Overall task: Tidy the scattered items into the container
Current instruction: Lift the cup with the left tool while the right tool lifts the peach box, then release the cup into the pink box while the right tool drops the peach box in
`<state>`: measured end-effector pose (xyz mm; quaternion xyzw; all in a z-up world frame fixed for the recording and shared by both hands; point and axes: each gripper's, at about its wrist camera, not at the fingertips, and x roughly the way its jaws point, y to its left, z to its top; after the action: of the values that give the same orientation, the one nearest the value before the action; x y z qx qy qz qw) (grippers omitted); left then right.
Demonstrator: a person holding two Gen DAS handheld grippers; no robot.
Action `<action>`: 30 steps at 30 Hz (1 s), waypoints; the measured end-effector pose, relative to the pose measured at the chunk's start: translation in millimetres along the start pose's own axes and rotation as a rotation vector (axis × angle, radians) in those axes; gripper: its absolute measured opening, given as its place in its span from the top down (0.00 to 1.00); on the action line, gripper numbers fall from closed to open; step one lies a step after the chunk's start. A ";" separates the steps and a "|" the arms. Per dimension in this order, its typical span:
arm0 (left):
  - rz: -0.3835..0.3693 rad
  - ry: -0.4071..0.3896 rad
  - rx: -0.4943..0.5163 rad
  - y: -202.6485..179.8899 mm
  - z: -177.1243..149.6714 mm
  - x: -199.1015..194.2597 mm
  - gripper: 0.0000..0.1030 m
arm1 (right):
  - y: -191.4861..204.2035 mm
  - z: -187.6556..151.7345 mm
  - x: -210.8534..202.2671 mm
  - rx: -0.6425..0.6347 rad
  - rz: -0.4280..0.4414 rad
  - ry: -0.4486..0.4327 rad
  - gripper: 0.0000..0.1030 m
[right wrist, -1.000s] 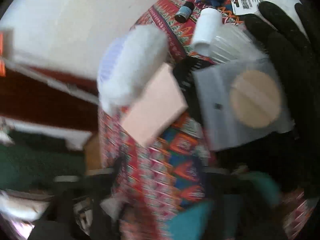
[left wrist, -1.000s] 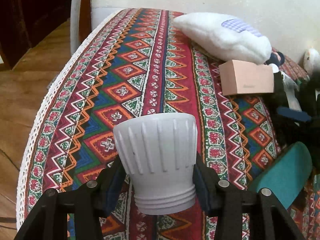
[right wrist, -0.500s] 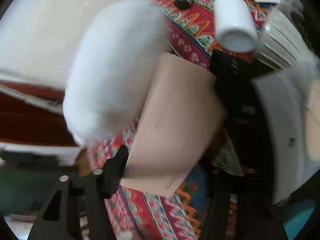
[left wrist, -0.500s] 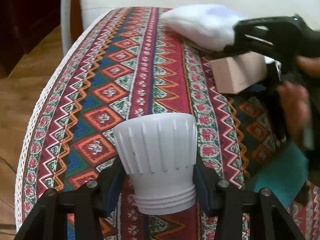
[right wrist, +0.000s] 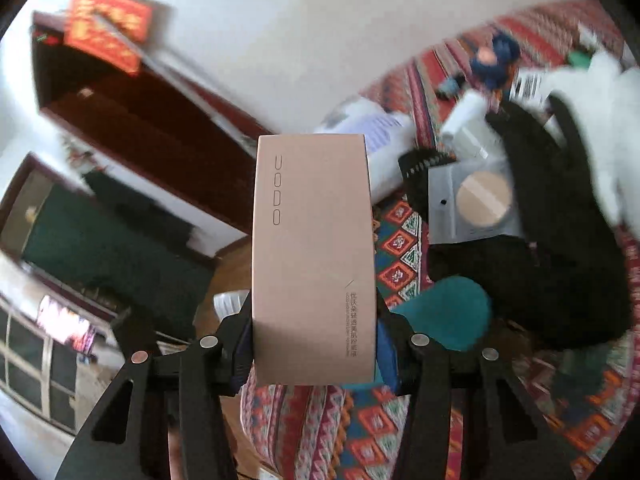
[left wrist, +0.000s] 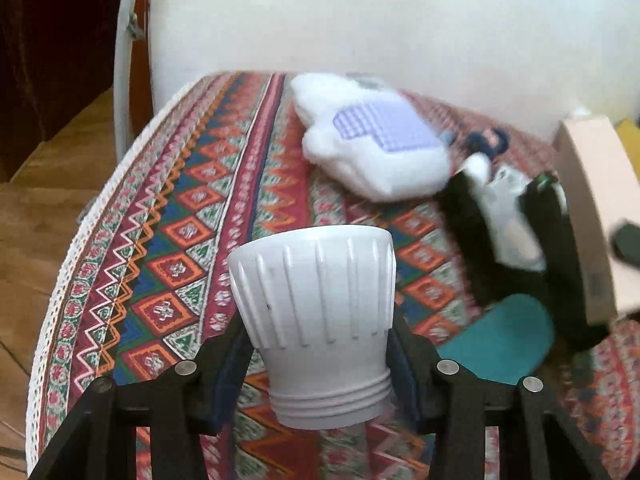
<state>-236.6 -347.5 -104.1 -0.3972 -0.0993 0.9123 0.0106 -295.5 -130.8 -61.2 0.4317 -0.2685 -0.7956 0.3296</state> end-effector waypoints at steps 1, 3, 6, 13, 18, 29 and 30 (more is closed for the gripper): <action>-0.006 -0.024 0.001 -7.9 1.6 -11.2 0.48 | -11.9 -3.7 -36.2 -0.026 -0.001 -0.020 0.49; -0.012 -0.079 0.024 -29.2 4.0 -33.6 0.48 | -23.9 -11.8 -91.1 -0.079 -0.013 -0.071 0.49; -0.026 -0.140 0.087 -75.3 3.7 -61.9 0.48 | -40.3 -16.5 -162.9 -0.129 -0.025 -0.166 0.49; -0.165 -0.192 0.286 -229.1 25.3 -88.7 0.48 | -70.1 13.3 -323.6 -0.185 -0.112 -0.476 0.49; -0.321 -0.212 0.397 -352.3 51.2 -84.6 0.48 | -100.7 27.3 -435.6 -0.182 -0.285 -0.695 0.48; -0.504 -0.093 0.656 -589.9 25.0 -13.8 0.48 | -228.3 28.4 -538.0 0.057 -0.540 -0.771 0.48; -0.509 -0.084 0.663 -599.9 21.5 -7.6 0.48 | -236.3 31.1 -538.1 0.070 -0.519 -0.760 0.48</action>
<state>-282.8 236.0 29.4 -0.2974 0.1045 0.8786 0.3587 -170.9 431.4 60.1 0.1730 -0.2800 -0.9441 -0.0173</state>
